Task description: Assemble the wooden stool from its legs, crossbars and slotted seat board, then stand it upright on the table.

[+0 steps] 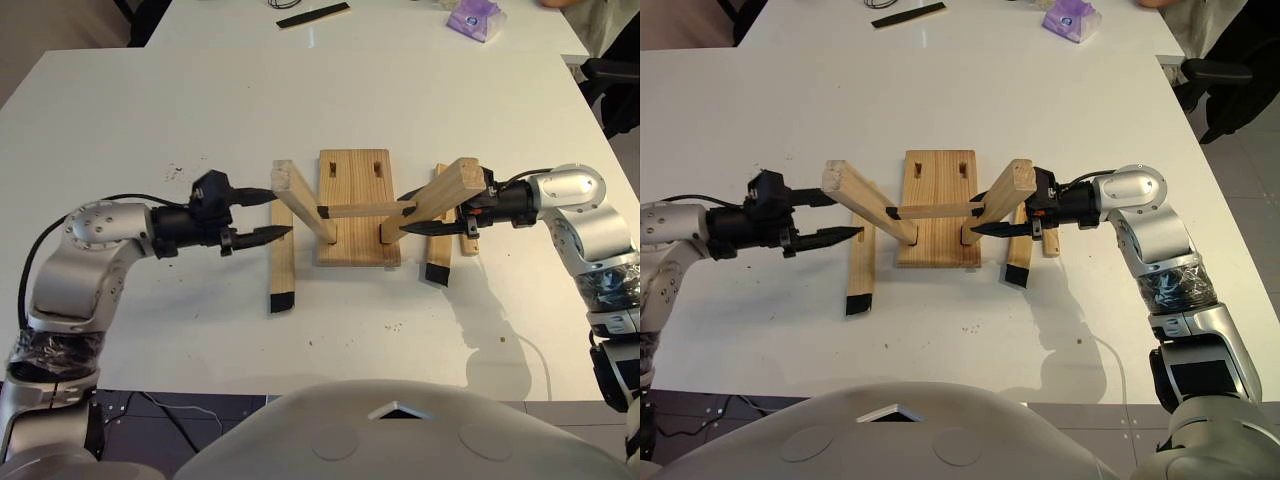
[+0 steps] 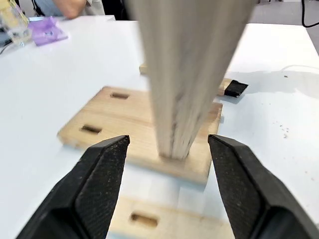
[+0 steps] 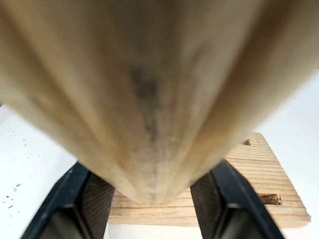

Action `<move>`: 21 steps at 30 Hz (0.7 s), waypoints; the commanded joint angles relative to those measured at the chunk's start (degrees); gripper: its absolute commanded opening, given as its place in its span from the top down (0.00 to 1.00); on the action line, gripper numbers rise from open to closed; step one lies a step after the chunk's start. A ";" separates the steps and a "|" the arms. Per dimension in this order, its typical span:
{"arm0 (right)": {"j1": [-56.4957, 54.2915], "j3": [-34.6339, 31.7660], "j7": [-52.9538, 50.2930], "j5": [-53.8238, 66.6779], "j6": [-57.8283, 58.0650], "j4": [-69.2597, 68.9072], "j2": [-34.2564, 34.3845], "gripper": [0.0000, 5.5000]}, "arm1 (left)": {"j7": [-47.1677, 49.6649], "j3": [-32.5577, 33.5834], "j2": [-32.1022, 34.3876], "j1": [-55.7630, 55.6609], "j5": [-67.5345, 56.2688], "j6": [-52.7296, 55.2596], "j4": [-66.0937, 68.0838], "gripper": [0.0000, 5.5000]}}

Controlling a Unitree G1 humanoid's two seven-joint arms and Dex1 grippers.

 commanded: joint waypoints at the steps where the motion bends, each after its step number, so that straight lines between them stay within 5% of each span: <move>1: 4.47 6.22 1.50 -8.22 1.51 3.15 -1.31 0.64 | 3.10 2.08 -4.12 -14.72 -3.93 6.15 12.75 0.47; 8: 2.22 8.05 2.18 -9.31 0.01 5.44 -0.52 0.64 | -0.29 -8.38 -14.66 -31.28 -0.69 6.30 20.58 0.64; 15: -1.61 9.85 2.69 -10.52 -1.55 9.43 1.47 0.64 | -15.20 -18.74 -16.93 -39.34 -2.64 10.49 15.03 0.64; 21: -4.08 11.73 3.20 -11.20 -2.71 11.62 3.18 0.64 | -21.67 -20.99 -17.58 -43.46 -2.21 10.89 15.82 0.64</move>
